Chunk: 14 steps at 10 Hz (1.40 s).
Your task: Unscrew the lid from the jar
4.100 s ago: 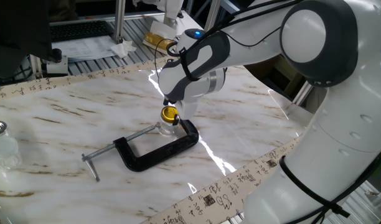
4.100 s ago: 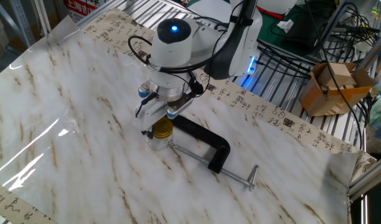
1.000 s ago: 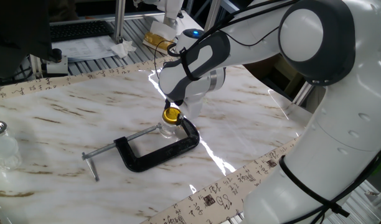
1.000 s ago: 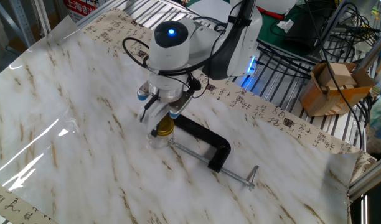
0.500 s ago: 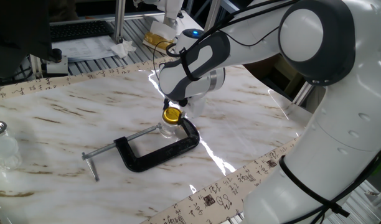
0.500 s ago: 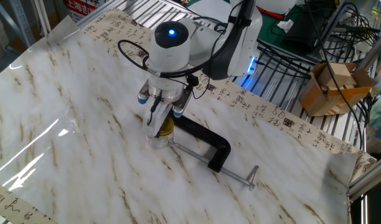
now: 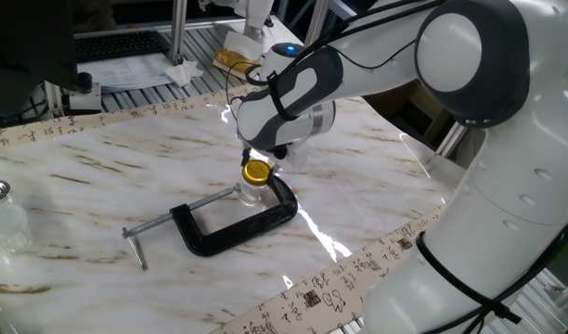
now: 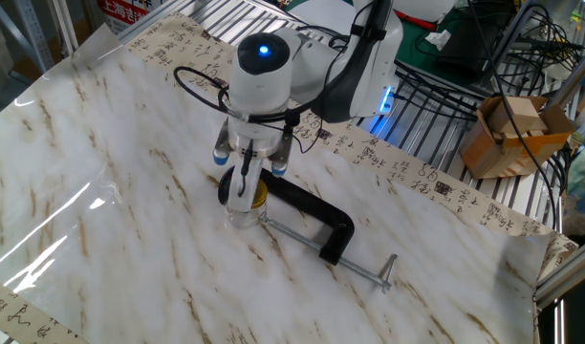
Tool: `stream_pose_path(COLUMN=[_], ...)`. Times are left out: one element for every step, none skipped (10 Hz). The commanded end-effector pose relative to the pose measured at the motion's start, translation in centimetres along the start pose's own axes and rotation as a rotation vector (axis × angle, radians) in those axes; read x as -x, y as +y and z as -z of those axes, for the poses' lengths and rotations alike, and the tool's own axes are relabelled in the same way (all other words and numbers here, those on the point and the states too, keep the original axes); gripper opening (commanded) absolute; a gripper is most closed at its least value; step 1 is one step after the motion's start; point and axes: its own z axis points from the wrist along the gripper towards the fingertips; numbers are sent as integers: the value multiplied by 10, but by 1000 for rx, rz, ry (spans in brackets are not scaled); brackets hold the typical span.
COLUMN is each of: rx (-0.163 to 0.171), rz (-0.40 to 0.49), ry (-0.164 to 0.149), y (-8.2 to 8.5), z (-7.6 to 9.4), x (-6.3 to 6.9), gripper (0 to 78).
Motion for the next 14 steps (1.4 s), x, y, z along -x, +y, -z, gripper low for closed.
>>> stream_pose_path(rx=[-35,-45,-49,-57,-64,-75,-78,-79,-84,-94,-106,-114,-115,-117], rz=[406,458,492,534,564,630,671,710,758,804,841,878,907,924], ry=[19,27,31,29,26,23,27,29,26,18,9,4,5,5], y=[0,0,0,1,1,1,2,3,4,4,5,7,8,9], z=[-1,0,0,0,0,0,1,2,2,3,4,5,7,7], x=[-5,-6,-6,-6,-6,-5,-5,-4,-4,-3,-3,-3,-3,-2], gripper=[11,11,11,11,11,11,11,11,11,11,11,11,11,11])
